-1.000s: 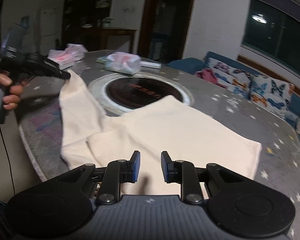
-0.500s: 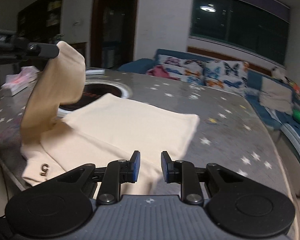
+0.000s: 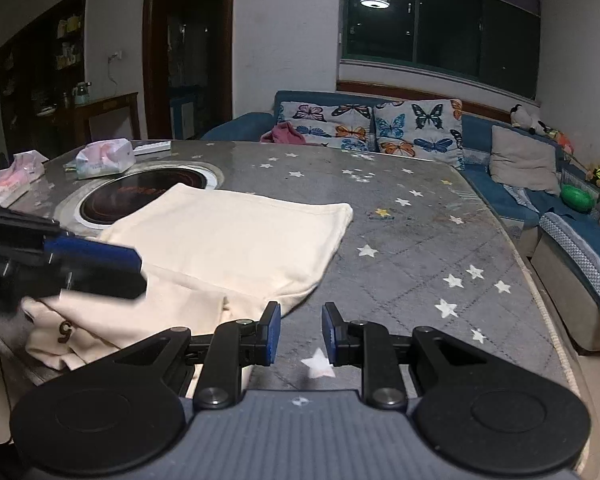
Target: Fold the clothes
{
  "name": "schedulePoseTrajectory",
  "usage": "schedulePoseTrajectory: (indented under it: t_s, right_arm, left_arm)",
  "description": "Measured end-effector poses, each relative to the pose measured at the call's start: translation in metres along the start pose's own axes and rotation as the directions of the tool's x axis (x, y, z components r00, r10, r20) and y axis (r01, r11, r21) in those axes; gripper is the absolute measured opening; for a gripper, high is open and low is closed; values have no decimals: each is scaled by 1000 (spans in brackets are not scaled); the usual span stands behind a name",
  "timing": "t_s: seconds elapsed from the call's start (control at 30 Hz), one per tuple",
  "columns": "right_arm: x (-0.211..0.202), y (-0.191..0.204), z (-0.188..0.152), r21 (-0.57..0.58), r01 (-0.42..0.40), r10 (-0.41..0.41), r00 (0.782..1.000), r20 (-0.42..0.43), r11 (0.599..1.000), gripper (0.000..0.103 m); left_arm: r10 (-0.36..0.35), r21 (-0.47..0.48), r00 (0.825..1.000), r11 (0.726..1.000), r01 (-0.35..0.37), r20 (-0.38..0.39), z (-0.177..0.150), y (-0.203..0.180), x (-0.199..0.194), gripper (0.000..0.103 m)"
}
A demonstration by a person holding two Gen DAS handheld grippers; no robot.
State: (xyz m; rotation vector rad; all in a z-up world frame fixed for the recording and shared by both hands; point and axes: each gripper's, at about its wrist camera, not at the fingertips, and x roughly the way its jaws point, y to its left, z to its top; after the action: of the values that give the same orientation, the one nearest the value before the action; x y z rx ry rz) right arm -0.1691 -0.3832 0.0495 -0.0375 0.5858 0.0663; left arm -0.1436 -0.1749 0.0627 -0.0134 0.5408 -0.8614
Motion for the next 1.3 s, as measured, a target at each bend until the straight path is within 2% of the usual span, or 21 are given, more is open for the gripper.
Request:
schedulePoseTrajectory:
  t_s: [0.17,0.33,0.47,0.57,0.7,0.8,0.87,1.0,1.1,1.17,1.3]
  right_arm:
    - [9,13,3,1,-78,78,997,-24,997,22]
    - [29,29,1,-25,-121,120,991,-61,992,22]
    - [44,34,0,-27,-135,133,988,-85,990,21]
    - [52,36,-1,-20,-142,140,985,-97,990,20]
    - [55,40,1,-34,-135,131,986,-99,990,8]
    - [51,45,3,-66,-107,101,992,-82,992,3]
    - [47,46,6,-74,-91,87,994,-63,993,2]
    - [54,44,2,-82,-78,70,993,-100,994,4]
    - [44,42,5,-88,-67,60,995,-76,994,12]
    - [35,44,9,-104,-84,78,995,-61,991,13]
    - [18,56,9,-159,-180,170,983,-76,971,16]
  left_arm:
    - [126,-39,992,991,-126,0,-6,37,-14,36]
    - [279,-92,960,955,-281,-36,-15,80,-26,34]
    - [335,-114,940,933,-340,-67,-19,107,-25,34]
    - [338,-120,939,931,-344,-70,-21,116,-25,32]
    - [326,-83,944,940,-330,-61,-20,116,-17,29]
    - [350,-54,934,933,-355,-73,-22,118,-8,18]
    - [359,-43,930,931,-363,-72,-22,119,-6,17]
    - [369,-32,927,928,-372,-71,-23,118,-7,18]
    - [352,-34,934,935,-354,-57,-19,112,-16,18]
    - [318,-16,947,948,-319,-44,-17,103,-22,18]
    - [236,41,971,971,-235,-43,-20,82,-29,18]
